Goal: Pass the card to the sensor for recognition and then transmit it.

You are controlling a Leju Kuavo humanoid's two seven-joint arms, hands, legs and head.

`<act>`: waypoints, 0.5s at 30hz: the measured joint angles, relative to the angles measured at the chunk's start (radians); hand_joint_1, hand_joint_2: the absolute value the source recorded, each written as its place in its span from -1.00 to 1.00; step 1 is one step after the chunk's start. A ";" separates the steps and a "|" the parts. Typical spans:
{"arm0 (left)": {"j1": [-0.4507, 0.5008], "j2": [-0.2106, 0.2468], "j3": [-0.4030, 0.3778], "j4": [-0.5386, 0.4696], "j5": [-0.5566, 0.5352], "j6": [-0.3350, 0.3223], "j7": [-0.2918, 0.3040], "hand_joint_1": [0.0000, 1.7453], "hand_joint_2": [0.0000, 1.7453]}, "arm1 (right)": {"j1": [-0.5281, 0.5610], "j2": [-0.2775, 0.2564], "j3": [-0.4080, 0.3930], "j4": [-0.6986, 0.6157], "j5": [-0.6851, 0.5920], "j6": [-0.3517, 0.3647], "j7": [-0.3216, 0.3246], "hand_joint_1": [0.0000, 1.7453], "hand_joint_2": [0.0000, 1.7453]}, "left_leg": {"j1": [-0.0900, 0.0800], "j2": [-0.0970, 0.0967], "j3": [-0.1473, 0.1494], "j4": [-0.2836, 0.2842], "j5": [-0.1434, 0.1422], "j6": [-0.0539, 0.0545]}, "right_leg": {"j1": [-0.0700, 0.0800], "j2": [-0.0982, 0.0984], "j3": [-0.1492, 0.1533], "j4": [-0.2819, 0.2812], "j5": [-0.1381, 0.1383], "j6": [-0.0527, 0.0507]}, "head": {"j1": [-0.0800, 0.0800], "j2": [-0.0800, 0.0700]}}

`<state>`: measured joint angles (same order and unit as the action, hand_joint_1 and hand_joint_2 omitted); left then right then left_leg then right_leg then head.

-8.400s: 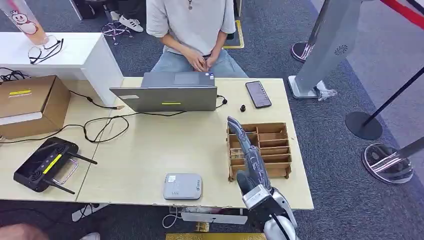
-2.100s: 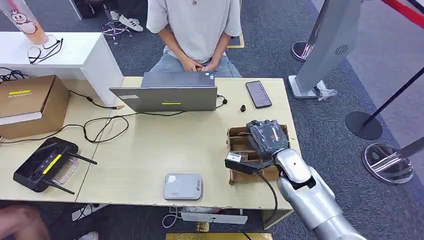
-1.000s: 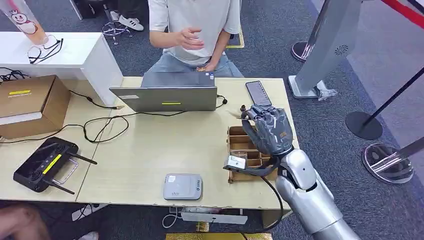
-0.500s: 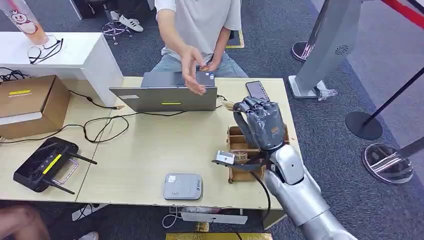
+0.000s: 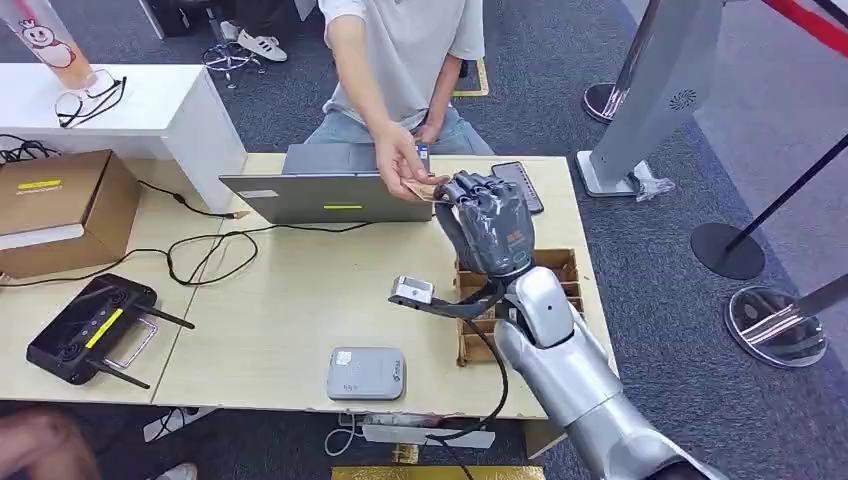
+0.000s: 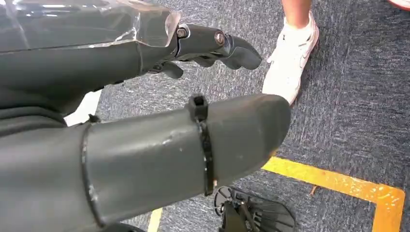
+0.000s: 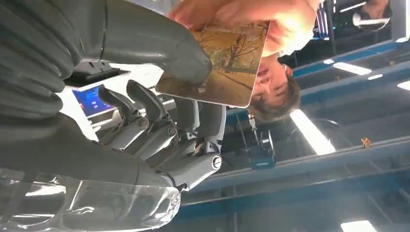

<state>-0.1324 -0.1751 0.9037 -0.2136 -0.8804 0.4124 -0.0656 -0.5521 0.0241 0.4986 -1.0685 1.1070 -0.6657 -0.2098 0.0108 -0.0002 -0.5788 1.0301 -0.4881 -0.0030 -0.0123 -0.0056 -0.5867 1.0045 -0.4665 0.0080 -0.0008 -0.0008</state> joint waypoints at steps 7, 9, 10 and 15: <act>-0.001 0.000 0.000 0.000 0.000 0.001 0.000 -1.00 -1.00 | -0.008 0.025 0.013 0.039 0.002 0.008 0.000 -1.00 1.00 | 0.000 0.000 0.000 0.000 0.000 0.000 | 0.000 0.000 0.000 0.000 0.000 0.000 | 0.000 0.000; -0.001 0.000 0.000 0.000 0.000 0.001 0.000 -1.00 -1.00 | -0.009 0.026 0.017 0.045 0.002 0.011 0.000 -1.00 1.00 | 0.000 0.000 0.000 0.000 0.000 0.000 | 0.000 0.000 0.000 0.000 0.000 0.000 | 0.000 0.000; -0.001 0.000 0.000 0.000 0.000 0.001 0.000 -1.00 -1.00 | -0.009 0.027 0.018 0.049 0.002 0.012 0.000 -1.00 1.00 | 0.000 0.000 0.000 0.000 0.000 0.000 | 0.000 0.000 0.000 0.000 0.000 0.000 | 0.000 0.000; -0.002 0.000 0.000 0.000 0.002 0.002 0.000 -1.00 -1.00 | -0.010 0.031 0.019 0.060 0.000 0.016 0.000 -1.00 1.00 | 0.000 0.000 0.000 0.000 0.000 0.000 | 0.000 0.000 0.000 0.000 0.000 0.000 | 0.000 0.000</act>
<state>-0.1339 -0.1747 0.9037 -0.2136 -0.8789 0.4147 -0.0656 -0.5616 0.0546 0.5177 -1.0086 1.1067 -0.6493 -0.2098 0.0108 -0.0003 -0.5789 1.0301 -0.4881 -0.0030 -0.0124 -0.0057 -0.5867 1.0045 -0.4666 0.0080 -0.0008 -0.0008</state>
